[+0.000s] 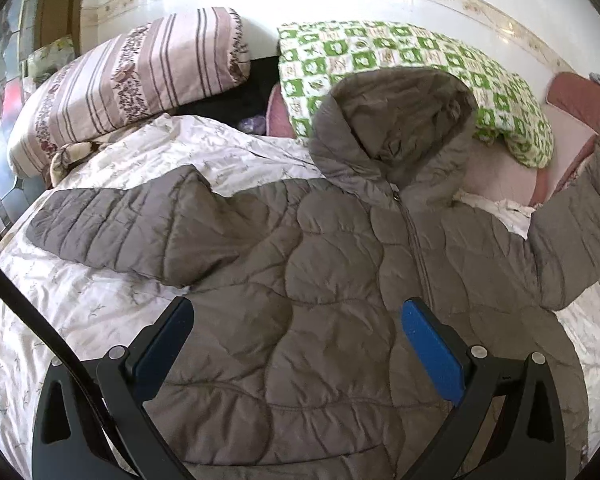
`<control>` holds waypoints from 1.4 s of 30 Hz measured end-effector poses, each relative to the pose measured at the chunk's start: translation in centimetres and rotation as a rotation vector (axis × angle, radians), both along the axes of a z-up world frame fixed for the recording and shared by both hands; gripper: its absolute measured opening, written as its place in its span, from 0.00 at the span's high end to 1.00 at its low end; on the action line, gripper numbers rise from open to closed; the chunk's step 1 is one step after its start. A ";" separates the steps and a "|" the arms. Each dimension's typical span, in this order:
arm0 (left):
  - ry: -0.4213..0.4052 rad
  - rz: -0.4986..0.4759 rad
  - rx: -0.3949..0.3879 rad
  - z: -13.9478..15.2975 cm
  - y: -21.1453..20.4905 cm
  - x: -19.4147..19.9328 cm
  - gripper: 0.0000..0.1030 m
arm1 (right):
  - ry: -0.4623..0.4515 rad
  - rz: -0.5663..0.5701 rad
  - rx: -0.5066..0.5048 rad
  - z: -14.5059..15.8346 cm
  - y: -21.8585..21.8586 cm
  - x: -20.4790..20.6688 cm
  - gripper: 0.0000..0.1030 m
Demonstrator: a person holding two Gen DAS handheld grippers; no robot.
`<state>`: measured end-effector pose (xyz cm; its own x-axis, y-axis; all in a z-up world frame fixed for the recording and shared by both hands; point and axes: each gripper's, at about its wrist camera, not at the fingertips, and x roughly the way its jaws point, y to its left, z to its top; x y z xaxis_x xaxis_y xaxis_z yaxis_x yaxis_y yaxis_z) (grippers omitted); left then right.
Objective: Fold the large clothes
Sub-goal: 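Lift the sleeve with the right gripper and carry it across the body, then lay the sleeve across the chest and open the right gripper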
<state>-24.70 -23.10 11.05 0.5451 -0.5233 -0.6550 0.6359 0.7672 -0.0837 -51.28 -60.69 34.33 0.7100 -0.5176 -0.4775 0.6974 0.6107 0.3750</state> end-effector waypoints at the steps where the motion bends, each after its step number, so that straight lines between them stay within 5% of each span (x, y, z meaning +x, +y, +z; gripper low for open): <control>1: 0.002 0.006 -0.002 0.1 0.2 0.1 0.00 | 0.007 0.033 0.003 -0.3 1.3 1.5 0.85; 7: 0.031 0.037 -0.016 0.2 1.4 1.2 0.00 | 0.050 0.171 0.045 -4.4 6.1 8.3 0.85; 23: 0.052 0.219 -0.004 -0.3 3.7 4.3 0.00 | 0.156 0.392 0.363 -23.4 10.4 21.2 0.85; 25: 0.063 0.235 -0.007 -0.5 3.9 4.7 0.00 | 0.169 0.402 0.396 -24.8 10.3 21.6 0.77; 28: 0.069 0.257 -0.006 -0.7 4.0 5.1 0.00 | 0.167 0.424 0.454 -26.5 10.1 21.7 0.53; 33: 0.073 0.267 -0.008 -0.8 4.0 5.4 0.00 | 0.151 0.494 0.444 -25.6 10.8 20.9 0.35; 37: 0.078 0.257 -0.008 -1.0 3.7 5.4 0.00 | 0.141 0.533 0.383 -22.9 11.0 18.9 0.34; 42: 0.064 0.210 0.009 -1.3 2.6 4.7 0.00 | 0.165 0.361 0.273 -20.7 7.6 14.6 0.34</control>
<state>-19.98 -20.51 9.71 0.5986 -0.3965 -0.6960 0.4554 0.8833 -0.1115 -36.68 -53.04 13.68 0.7248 -0.0922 -0.6828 0.5225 0.7195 0.4575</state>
